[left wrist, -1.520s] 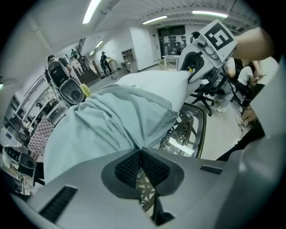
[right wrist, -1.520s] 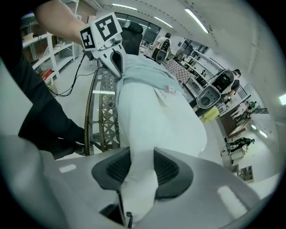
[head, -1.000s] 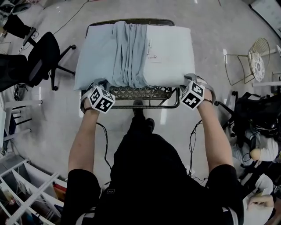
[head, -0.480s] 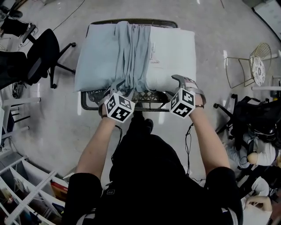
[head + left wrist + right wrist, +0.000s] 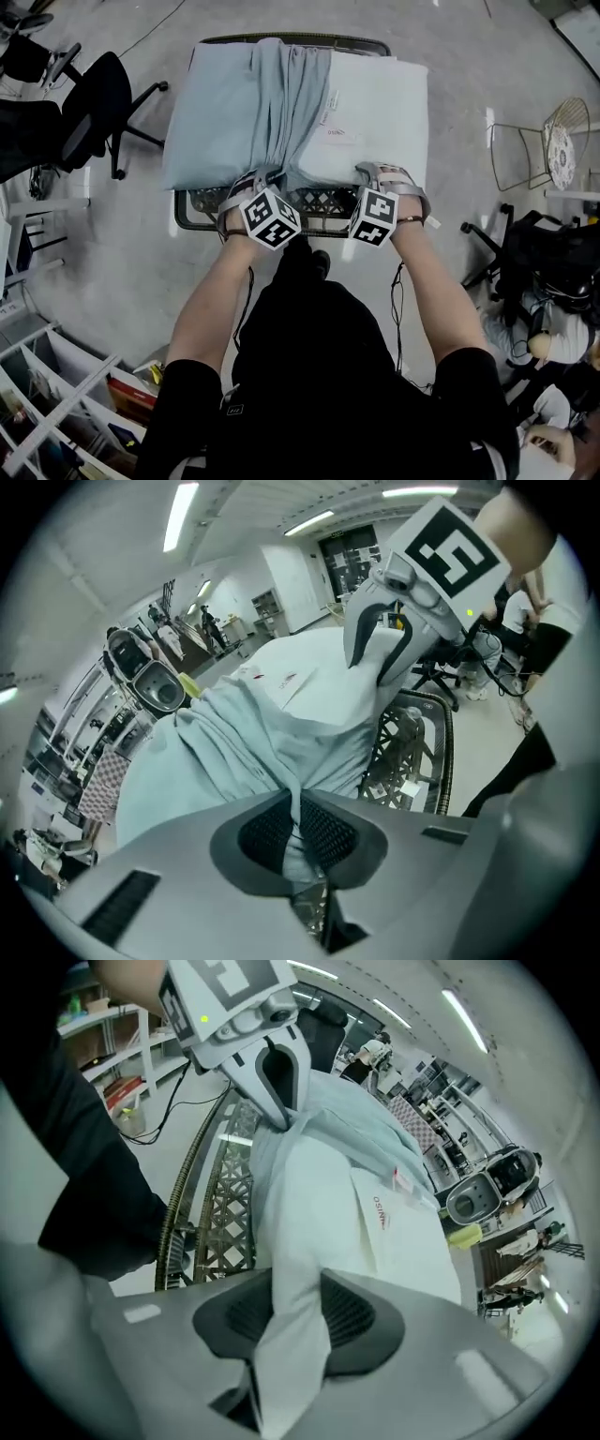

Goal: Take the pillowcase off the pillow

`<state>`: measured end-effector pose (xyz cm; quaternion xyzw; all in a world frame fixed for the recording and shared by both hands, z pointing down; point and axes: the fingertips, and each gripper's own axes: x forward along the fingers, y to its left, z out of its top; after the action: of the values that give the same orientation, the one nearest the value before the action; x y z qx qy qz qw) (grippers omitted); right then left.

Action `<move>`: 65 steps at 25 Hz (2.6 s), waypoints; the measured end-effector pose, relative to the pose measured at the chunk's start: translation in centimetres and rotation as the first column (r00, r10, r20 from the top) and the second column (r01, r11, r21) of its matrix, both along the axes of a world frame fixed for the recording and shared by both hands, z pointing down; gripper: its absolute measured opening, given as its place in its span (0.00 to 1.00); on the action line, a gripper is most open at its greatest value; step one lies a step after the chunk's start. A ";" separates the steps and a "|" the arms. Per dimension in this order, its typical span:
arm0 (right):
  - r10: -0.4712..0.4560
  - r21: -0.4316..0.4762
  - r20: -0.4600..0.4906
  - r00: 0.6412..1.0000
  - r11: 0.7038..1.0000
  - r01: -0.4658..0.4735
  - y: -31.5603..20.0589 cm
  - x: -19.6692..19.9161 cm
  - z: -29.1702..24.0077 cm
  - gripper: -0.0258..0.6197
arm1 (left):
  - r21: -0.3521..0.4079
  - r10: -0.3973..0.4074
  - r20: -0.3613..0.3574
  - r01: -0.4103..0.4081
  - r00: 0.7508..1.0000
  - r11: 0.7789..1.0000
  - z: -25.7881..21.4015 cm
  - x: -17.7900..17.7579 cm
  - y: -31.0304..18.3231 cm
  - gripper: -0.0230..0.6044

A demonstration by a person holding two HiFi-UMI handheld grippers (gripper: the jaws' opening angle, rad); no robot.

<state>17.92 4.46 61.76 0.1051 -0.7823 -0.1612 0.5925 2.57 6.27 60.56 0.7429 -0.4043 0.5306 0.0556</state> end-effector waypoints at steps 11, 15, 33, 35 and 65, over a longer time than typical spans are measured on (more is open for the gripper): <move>0.041 -0.101 0.041 0.998 0.994 -0.037 -0.5 1.9 -5.1 0.20 | 0.018 -0.012 -0.066 0.013 0.998 1.000 -4.5 -2.3 1.5 0.17; 0.079 -0.133 0.040 0.996 0.988 -0.073 -0.2 2.0 -4.5 0.20 | 0.054 -0.079 -0.037 0.081 0.996 0.995 -4.8 -4.7 3.4 0.33; 0.194 -0.151 0.009 0.981 0.970 -0.191 -0.3 3.1 -3.7 0.18 | -0.075 -0.121 0.108 0.130 0.987 0.989 -1.0 -17.0 6.0 0.05; 0.216 -0.144 -0.016 0.976 0.966 -0.216 -0.4 3.8 -3.5 0.17 | -0.089 -0.178 0.172 0.195 0.969 0.977 -0.4 -21.0 7.1 0.04; 0.309 -0.187 0.042 0.950 0.937 -0.296 -19.2 -2.0 -6.6 0.42 | -0.036 0.037 -0.204 -0.045 0.978 0.998 -6.9 -14.5 -20.8 0.21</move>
<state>15.87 -14.78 55.20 0.1763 -0.7884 0.0066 0.5894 -11.92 -14.55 53.66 0.8003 -0.3702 0.4609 0.1004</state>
